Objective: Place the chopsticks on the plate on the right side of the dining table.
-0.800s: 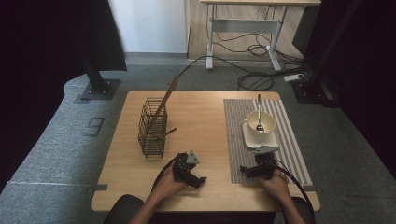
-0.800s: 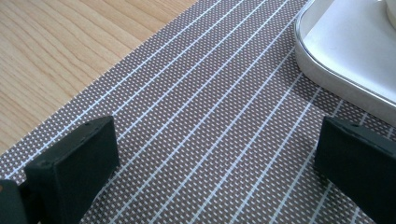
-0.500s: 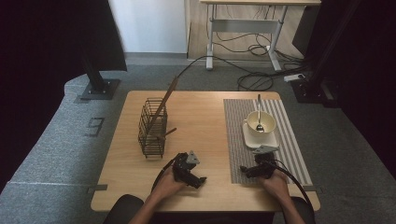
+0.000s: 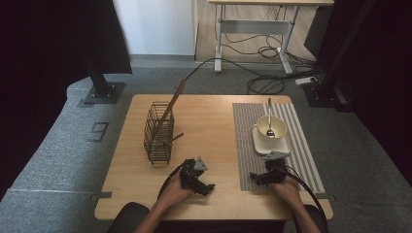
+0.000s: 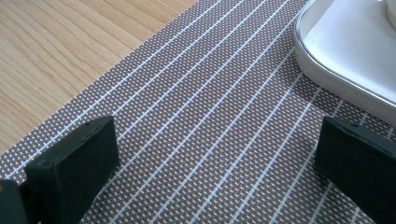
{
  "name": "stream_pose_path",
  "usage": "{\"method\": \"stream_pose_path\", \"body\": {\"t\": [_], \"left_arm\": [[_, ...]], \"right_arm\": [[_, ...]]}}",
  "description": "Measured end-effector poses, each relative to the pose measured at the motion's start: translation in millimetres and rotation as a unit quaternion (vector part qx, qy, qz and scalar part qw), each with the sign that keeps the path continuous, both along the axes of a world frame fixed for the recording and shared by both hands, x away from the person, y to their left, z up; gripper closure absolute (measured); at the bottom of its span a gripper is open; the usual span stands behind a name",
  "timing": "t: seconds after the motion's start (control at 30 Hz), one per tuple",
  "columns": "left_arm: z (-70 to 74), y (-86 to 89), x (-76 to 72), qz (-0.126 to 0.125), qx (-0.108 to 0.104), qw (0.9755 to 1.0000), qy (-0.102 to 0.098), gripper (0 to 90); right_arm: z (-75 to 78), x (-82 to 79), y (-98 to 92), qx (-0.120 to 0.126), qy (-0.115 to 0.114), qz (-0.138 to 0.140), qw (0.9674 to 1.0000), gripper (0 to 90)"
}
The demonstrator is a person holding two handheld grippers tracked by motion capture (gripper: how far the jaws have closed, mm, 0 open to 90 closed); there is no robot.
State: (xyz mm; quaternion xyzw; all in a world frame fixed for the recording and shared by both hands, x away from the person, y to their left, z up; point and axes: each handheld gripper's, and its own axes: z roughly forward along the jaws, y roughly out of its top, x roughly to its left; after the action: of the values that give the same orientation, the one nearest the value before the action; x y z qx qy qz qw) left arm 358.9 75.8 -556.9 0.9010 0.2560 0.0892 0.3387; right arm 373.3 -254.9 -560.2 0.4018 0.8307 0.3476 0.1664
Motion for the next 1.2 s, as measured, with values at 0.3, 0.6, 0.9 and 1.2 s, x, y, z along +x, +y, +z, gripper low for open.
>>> {"method": "stream_pose_path", "body": {"t": [0.3, 0.6, 0.9, 1.2], "left_arm": [[0.0, 0.0, 0.0, 0.000, 0.000, 1.0000, 0.000, 0.0], [0.0, 0.0, 0.0, 0.000, 0.000, 1.0000, 0.000, 0.0], [-0.2, -0.2, 0.0, 0.001, -0.002, 1.0000, -0.001, 0.0], [-0.2, -0.2, -0.1, 0.001, -0.002, 1.0000, 0.000, 0.0]], "right_arm": [[7.6, -3.1, 1.4, 0.003, 0.006, 0.022, 0.9997, 0.0], [30.9, -7.1, 8.1, 0.021, -0.003, 0.050, 0.9985, 0.0], [57.5, -6.2, 20.5, 0.049, -0.010, 0.083, 0.9953, 0.2], [81.6, -2.3, 39.2, 0.053, -0.007, 0.104, 0.9931, 2.4]]}}
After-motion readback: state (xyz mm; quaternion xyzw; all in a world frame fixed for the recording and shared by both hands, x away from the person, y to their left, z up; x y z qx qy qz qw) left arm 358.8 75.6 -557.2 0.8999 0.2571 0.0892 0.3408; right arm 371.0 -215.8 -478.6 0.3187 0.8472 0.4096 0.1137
